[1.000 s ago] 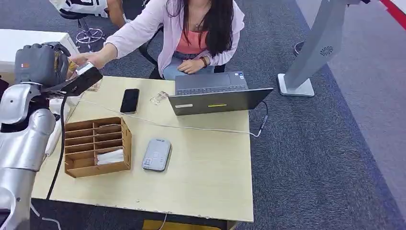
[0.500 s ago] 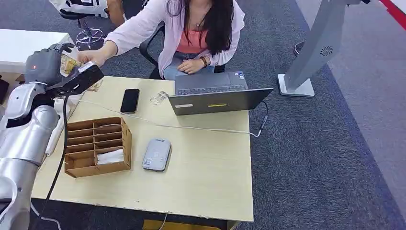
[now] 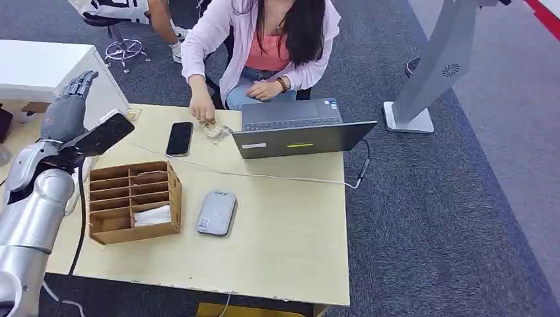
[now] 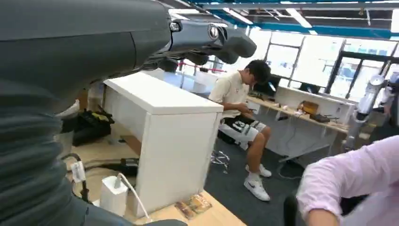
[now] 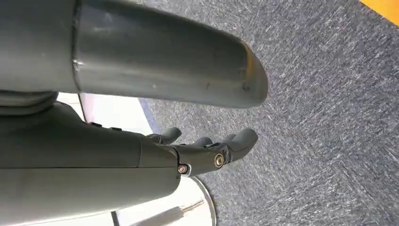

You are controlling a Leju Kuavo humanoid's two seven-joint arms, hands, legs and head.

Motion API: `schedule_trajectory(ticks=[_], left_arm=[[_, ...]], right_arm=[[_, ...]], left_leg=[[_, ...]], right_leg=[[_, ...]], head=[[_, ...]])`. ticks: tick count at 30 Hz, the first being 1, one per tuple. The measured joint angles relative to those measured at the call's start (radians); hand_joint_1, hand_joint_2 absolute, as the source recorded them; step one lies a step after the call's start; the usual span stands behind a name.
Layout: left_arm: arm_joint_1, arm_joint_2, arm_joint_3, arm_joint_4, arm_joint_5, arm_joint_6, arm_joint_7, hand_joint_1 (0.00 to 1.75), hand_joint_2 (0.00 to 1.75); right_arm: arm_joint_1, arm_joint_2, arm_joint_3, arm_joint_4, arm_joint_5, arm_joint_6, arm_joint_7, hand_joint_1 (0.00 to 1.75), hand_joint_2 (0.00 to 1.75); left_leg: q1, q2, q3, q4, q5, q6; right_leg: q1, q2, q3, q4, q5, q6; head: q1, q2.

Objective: Pass the card to the sensor for recognition and then transmit it.

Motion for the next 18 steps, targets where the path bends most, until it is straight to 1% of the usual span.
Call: schedule_trajectory(ticks=[1, 3, 5, 6, 7, 8, 9, 10, 11, 12, 13, 14, 16, 17, 18], left_arm=[[0.044, 0.014, 0.012, -0.057, 0.104, -0.028, -0.051, 0.0, 1.75], [0.195, 0.044, 0.052, -0.213, 0.328, -0.084, -0.148, 0.0, 1.75], [0.407, 0.069, 0.137, -0.4, 0.587, -0.16, -0.272, 0.0, 1.75], [0.532, 0.075, 0.203, -0.503, 0.724, -0.23, -0.338, 0.0, 1.75], [0.644, 0.071, 0.267, -0.579, 0.835, -0.318, -0.38, 0.0, 1.75], [0.75, 0.054, 0.354, -0.649, 0.98, -0.467, -0.392, 0.0, 1.75], [0.823, 0.021, 0.45, -0.697, 1.131, -0.634, -0.358, 0.0, 1.75], [0.868, -0.007, 0.546, -0.72, 1.274, -0.777, -0.295, 0.0, 1.75], [0.893, -0.037, 0.633, -0.727, 1.394, -0.876, -0.218, 0.0, 1.75], [0.904, -0.076, 0.771, -0.725, 1.553, -0.978, -0.071, 0.0, 1.75], [0.902, -0.112, 0.915, -0.706, 1.648, -1.04, 0.057, 0.0, 1.75], [0.895, -0.133, 1.049, -0.671, 1.687, -1.101, 0.133, 0.0, 1.75], [0.878, -0.164, 1.233, -0.623, 1.657, -1.178, 0.193, 0.0, 1.75], [0.867, -0.187, 1.313, -0.602, 1.649, -1.17, 0.218, 0.0, 1.75], [0.855, -0.198, 1.369, -0.581, 1.637, -1.132, 0.215, 0.0, 1.75]], right_arm=[[0.0, 0.0, -0.006, 0.0, -0.004, -0.003, 0.0, 0.0, 0.0], [0.002, 0.001, -0.021, 0.0, -0.016, -0.006, 0.0, 0.0, 0.0], [0.007, 0.005, -0.036, 0.0, -0.03, -0.019, -0.001, 0.0, 0.0], [0.011, 0.007, -0.047, 0.0, -0.038, -0.024, -0.004, 0.0, 0.0], [0.017, 0.008, -0.055, 0.001, -0.045, -0.029, -0.007, 0.0, 0.0], [0.023, 0.01, -0.067, 0.001, -0.052, -0.038, -0.009, 0.0, 0.0], [0.028, 0.011, -0.078, 0.001, -0.062, -0.047, -0.012, 0.0, 0.0], [0.029, 0.012, -0.09, 0.002, -0.069, -0.057, -0.017, 0.0, 0.0], [0.028, 0.014, -0.099, 0.002, -0.075, -0.064, -0.02, 0.0, 0.0], [0.027, 0.018, -0.113, 0.002, -0.08, -0.074, -0.022, 0.0, 0.0], [0.026, 0.021, -0.124, 0.002, -0.083, -0.082, -0.024, 0.0, 0.0], [0.024, 0.026, -0.135, 0.002, -0.083, -0.087, -0.024, 0.0, 0.0], [0.023, 0.03, -0.15, 0.002, -0.079, -0.09, -0.024, 0.0, 0.0], [0.023, 0.033, -0.158, 0.002, -0.078, -0.091, -0.023, 0.0, 0.0], [0.021, 0.034, -0.164, 0.002, -0.076, -0.092, -0.019, 0.0, 0.0]], left_leg=[[0.0, 0.002, 0.001, -0.001, 0.0, 0.0], [-0.002, 0.01, 0.005, -0.002, -0.002, -0.001], [-0.003, 0.019, 0.009, -0.005, -0.008, -0.002], [-0.003, 0.025, 0.013, -0.005, -0.011, -0.002], [-0.003, 0.027, 0.015, -0.004, -0.013, -0.003], [-0.002, 0.026, 0.014, -0.004, -0.013, -0.003], [-0.002, 0.023, 0.013, -0.004, -0.014, -0.002], [-0.001, 0.018, 0.011, -0.004, -0.014, -0.002], [0.0, 0.014, 0.01, -0.004, -0.014, -0.002], [0.0, 0.013, 0.01, -0.004, -0.014, -0.002], [0.0, 0.012, 0.01, -0.004, -0.014, -0.002], [0.0, 0.012, 0.011, -0.004, -0.014, -0.002], [0.0, 0.01, 0.011, -0.004, -0.014, -0.003], [0.0, 0.007, 0.01, -0.004, -0.012, -0.003], [0.0, 0.006, 0.01, -0.004, -0.012, -0.003]], right_leg=[[-0.001, 0.002, 0.0, 0.0, 0.0, 0.0], [-0.003, 0.01, 0.001, 0.001, 0.0, 0.0], [-0.003, 0.019, 0.003, 0.001, -0.002, -0.002], [-0.003, 0.024, 0.004, 0.0, -0.005, -0.003], [-0.003, 0.027, 0.003, 0.0, -0.008, -0.003], [-0.002, 0.027, 0.003, 0.0, -0.008, -0.003], [-0.002, 0.024, 0.003, 0.0, -0.01, -0.003], [-0.002, 0.019, 0.003, 0.0, -0.012, -0.002], [-0.002, 0.016, 0.004, 0.0, -0.013, -0.002], [-0.002, 0.014, 0.004, -0.001, -0.013, -0.003], [-0.001, 0.013, 0.004, -0.001, -0.013, -0.003], [-0.001, 0.013, 0.004, -0.001, -0.013, -0.003], [0.0, 0.011, 0.005, -0.001, -0.013, -0.003], [0.0, 0.008, 0.005, 0.0, -0.013, -0.003], [0.0, 0.006, 0.006, 0.0, -0.013, -0.004]], head=[[0.001, 0.0], [0.0, 0.0], [0.0, 0.0], [-0.002, 0.0], [-0.004, 0.0], [-0.005, 0.0], [-0.005, 0.0], [-0.003, 0.0], [-0.002, 0.0], [0.0, 0.0], [0.001, 0.0], [0.0, 0.0], [-0.004, 0.0], [-0.003, 0.0], [-0.003, 0.0]])
